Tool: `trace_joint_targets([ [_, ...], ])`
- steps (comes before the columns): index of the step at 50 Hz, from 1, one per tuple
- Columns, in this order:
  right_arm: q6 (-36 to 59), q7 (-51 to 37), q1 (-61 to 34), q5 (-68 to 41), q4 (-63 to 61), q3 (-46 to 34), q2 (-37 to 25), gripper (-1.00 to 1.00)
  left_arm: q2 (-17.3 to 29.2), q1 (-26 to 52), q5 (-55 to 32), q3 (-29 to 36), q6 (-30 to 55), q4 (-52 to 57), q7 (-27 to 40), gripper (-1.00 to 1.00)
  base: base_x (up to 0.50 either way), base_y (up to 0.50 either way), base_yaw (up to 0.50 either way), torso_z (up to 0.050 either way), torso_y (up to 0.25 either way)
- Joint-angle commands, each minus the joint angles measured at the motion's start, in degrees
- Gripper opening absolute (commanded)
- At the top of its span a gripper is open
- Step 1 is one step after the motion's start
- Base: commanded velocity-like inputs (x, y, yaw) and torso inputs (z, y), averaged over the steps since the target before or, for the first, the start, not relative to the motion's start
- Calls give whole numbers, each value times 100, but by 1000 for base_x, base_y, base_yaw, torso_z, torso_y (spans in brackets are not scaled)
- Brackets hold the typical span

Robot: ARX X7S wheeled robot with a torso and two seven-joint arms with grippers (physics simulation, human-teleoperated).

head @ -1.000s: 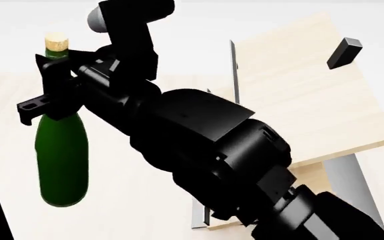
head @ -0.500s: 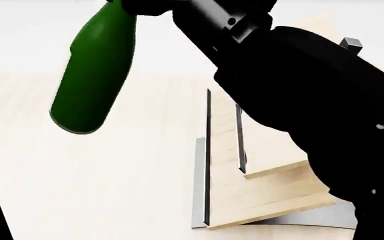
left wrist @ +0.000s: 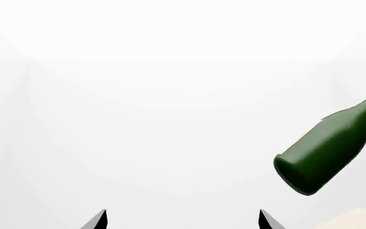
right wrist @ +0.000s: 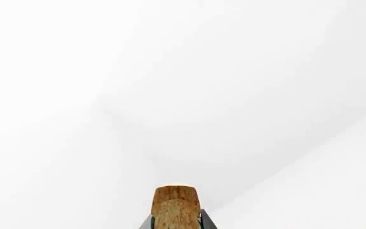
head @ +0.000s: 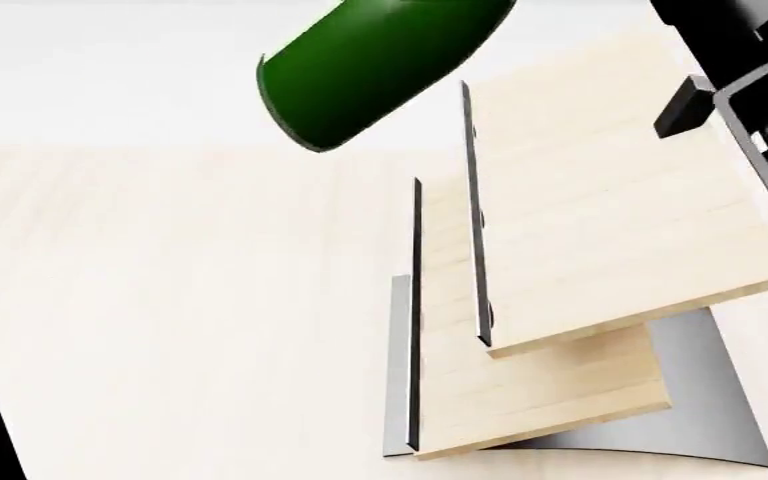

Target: Put the wine bottle on the wine rack.

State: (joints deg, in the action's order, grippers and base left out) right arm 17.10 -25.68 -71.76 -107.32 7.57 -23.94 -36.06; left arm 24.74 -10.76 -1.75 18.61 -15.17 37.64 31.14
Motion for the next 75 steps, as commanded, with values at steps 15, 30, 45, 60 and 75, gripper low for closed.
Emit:
trace_joint_targets([
  [15,-127,-178,488,-591,668,738,-683,-100,51,-14,-14,-52,31,55,59,100,0,0,0,0,1],
  [30,73,-41,637,-877,1134,773,-742,-100,60,-11,-3,-30,35,79,71,100,0,0,0,0,1],
  [45,134,47,756,-905,1232,770,-776,-100,57,0,16,5,17,28,80,100,0,0,0,0,1],
  [60,217,128,1009,-1088,1174,903,-950,-100,52,26,25,49,23,-6,78,100,0,0,0,0,1],
  [75,228,153,1153,-1095,1063,953,-1039,-100,61,40,29,69,27,-9,88,100,0,0,0,1,1],
])
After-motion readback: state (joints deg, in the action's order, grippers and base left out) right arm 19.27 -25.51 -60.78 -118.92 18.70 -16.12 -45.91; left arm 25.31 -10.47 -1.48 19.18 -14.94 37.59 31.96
